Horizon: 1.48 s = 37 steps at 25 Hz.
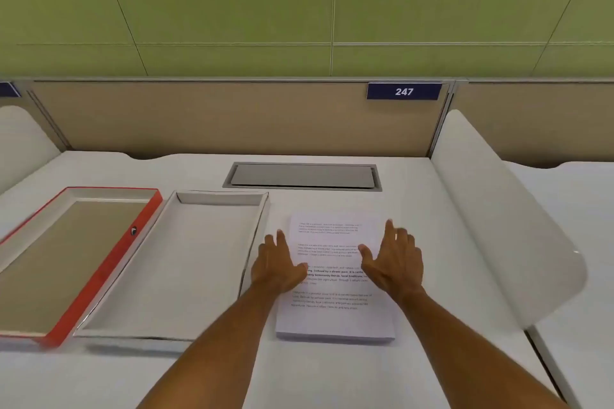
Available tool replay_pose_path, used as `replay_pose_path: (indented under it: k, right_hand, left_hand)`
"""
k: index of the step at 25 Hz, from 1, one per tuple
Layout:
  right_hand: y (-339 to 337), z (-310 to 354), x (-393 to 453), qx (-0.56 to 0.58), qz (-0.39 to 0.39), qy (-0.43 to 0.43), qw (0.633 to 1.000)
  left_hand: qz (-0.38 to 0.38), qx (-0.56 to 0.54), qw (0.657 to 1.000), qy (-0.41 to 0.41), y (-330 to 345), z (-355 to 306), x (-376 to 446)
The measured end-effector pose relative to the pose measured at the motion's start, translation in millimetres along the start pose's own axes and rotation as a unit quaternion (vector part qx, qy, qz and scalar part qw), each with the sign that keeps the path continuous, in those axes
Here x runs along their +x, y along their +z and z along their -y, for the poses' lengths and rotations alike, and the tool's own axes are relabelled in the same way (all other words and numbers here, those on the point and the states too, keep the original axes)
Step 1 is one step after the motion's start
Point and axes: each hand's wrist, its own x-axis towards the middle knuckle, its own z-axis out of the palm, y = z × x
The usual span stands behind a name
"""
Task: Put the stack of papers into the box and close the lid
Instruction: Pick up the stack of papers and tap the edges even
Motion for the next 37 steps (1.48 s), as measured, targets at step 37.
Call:
replay_pose_path:
  k: [37]
  right_hand:
    - [23, -23, 65, 0.448, 0.218, 0.275, 0.822]
  left_hand:
    - [0.089, -0.367, 0.913, -0.157, 5, 13, 68]
